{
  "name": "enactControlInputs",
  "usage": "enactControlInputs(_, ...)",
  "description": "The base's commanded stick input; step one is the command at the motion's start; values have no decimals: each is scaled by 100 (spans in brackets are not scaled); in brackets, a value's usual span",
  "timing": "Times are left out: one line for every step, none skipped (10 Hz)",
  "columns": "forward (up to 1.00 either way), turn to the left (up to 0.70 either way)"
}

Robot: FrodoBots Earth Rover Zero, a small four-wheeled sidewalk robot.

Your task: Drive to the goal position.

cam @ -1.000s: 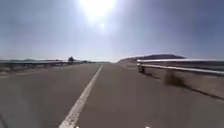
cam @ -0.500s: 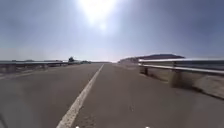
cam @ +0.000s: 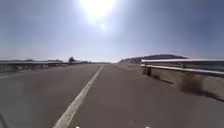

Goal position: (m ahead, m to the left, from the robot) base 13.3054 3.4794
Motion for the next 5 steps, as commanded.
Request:
enactControlInputs(70,0)
enactControlInputs(70,0)
enactControlInputs(70,0)
enactControlInputs(70,0)
enactControlInputs(70,0)
